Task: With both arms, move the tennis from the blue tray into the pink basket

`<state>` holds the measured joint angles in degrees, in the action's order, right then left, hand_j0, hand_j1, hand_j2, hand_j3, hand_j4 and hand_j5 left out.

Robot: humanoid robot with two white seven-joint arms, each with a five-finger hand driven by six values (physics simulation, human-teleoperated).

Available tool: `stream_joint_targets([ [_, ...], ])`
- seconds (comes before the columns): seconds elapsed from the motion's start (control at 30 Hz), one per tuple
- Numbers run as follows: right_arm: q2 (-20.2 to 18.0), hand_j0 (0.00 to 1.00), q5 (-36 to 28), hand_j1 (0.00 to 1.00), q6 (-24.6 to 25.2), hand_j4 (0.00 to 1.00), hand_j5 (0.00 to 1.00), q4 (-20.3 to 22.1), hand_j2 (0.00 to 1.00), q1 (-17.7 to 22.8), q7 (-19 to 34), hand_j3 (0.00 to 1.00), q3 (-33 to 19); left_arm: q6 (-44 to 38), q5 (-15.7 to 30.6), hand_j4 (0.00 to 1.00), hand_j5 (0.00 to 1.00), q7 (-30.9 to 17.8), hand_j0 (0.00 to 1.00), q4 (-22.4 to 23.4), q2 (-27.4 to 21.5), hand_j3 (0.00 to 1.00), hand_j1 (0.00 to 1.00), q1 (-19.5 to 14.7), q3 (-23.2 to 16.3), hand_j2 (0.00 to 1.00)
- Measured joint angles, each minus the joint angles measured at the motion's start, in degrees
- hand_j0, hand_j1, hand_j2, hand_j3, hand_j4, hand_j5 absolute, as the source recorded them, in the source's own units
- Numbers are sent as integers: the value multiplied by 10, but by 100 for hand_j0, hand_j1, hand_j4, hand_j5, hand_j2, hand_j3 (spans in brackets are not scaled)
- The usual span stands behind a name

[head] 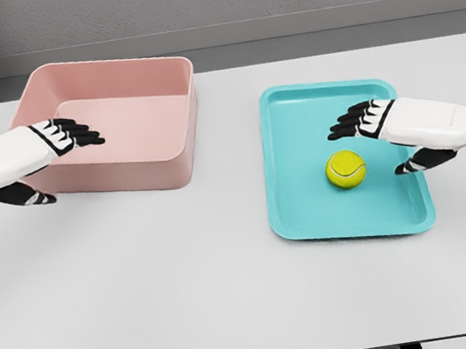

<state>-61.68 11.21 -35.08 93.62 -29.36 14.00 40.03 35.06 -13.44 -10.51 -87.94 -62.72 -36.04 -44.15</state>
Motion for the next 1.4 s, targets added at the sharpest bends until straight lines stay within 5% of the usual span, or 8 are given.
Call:
stream_joint_targets([
  [0.23,3,100,-1,100,0,100,100,-5,100,-52,41,100,10,0,3,100,100,-3,100,-13,-10,100,100,14,0,100],
  [0.4,21,100,2,100,0,100,100,-6,100,-134,76,100,105,0,5,100,100,-4,100,-13,-13,100,100,17,2,100],
  [0.57,39,100,5,100,0,100,100,-27,100,-134,80,100,163,0,14,100,100,-4,100,-12,-16,100,100,30,2,100],
  [1.03,78,100,5,100,0,100,100,-136,100,-117,56,100,120,0,32,100,100,-5,100,-13,-45,100,100,43,2,100],
  [1.4,80,100,5,100,0,100,100,-112,100,-117,50,100,122,0,32,100,100,-5,100,-17,-43,100,100,44,1,100],
])
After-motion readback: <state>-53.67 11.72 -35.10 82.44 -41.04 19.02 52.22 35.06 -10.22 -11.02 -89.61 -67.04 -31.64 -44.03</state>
